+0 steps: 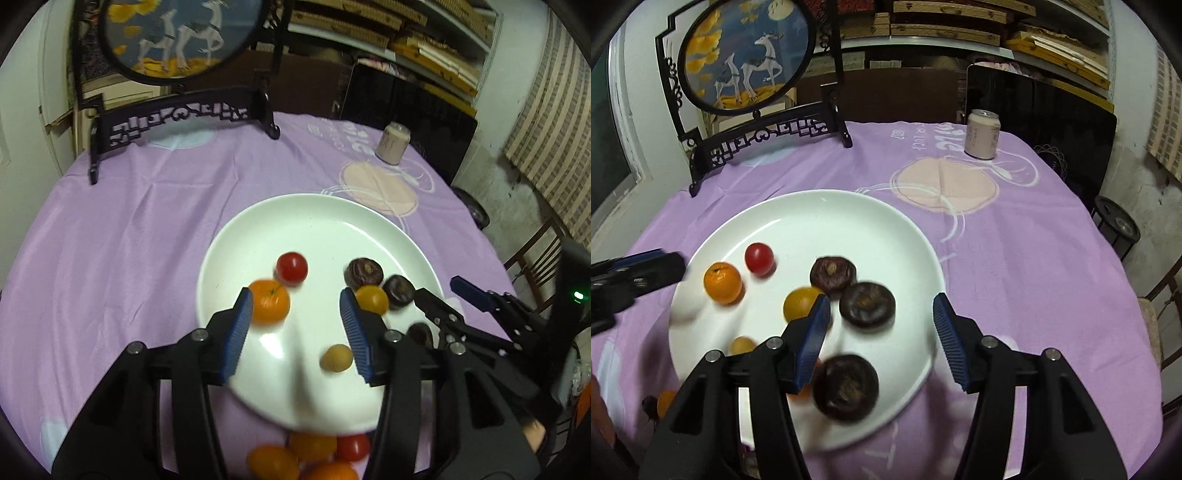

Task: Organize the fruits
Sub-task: 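Place both fruits on the plate and open both tools, then grasp a tangerine with the right tool while the left tool grasps a small yellow fruit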

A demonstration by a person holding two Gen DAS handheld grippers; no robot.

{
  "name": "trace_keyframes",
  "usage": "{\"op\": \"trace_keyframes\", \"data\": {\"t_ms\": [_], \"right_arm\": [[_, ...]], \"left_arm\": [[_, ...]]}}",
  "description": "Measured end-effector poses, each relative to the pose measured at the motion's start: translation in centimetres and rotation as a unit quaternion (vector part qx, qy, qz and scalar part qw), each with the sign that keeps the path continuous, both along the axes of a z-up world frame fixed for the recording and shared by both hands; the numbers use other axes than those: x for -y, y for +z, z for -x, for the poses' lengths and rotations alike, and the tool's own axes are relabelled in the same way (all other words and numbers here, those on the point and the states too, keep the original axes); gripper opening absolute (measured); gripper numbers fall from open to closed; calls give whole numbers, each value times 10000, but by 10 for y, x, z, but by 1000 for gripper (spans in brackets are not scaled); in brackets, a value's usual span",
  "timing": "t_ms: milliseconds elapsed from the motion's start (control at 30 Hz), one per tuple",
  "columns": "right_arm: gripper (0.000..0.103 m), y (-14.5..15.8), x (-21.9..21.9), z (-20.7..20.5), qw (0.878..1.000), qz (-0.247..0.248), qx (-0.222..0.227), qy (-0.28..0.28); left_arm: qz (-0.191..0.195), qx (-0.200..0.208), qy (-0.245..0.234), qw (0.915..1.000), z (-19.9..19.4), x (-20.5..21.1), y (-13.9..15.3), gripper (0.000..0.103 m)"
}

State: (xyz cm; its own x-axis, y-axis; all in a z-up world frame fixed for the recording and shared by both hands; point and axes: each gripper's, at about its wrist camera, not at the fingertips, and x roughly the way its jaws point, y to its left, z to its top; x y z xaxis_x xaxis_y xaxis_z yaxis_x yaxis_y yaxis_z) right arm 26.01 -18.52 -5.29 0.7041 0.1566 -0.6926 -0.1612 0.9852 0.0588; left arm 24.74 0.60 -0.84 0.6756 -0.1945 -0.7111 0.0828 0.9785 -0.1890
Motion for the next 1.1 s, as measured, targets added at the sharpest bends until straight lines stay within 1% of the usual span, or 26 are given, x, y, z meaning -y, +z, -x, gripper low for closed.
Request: {"op": "trace_keyframes", "data": {"t_ms": [100,167,233,333,400,433,467,567,633,767,867,967,1067,1100], "right_arm": [[58,0,7,19,9997,-217,-87,13],[58,5,8,44,9990,-411,-53,165],[58,8,7,76,9984,-485,-55,302],[58,3,0,115,9974,-507,-147,481],[58,-2,-7,131,9968,-451,-266,612],[58,-4,-12,136,9965,-393,-304,669],[58,-7,-18,141,9962,-277,-350,745],[58,-16,-32,145,9952,-96,-513,828],[58,-19,-37,148,9945,-119,-580,866],[58,-17,-59,158,9908,-257,-562,1205],[58,-18,-74,153,9880,-380,-610,1369],[58,-28,-95,139,9858,-318,-827,1428],[50,-41,-108,124,9859,-334,-929,1350],[45,-43,-110,120,9875,-293,-880,1277]], "left_arm": [[-59,143,60,9999,37,-9,1,50],[-173,213,123,9995,63,-16,-3,50],[-239,198,170,9994,88,-25,-10,50],[-231,72,176,9996,121,-35,-25,51],[-204,-18,109,9997,138,-36,-34,56],[-201,-46,73,9998,142,-34,-37,61],[-199,-71,23,9998,147,-33,-41,62],[-237,-116,-114,9996,161,-29,-49,62],[-238,-124,-87,9996,169,-32,-53,62],[-203,-163,16,9997,183,-45,-59,63],[-148,-162,120,9997,190,-56,-62,63],[-49,-147,210,9997,195,-68,-62,63],[8,-123,275,9995,197,-77,-61,64],[27,-123,288,9995,197,-79,-61,64]]}}
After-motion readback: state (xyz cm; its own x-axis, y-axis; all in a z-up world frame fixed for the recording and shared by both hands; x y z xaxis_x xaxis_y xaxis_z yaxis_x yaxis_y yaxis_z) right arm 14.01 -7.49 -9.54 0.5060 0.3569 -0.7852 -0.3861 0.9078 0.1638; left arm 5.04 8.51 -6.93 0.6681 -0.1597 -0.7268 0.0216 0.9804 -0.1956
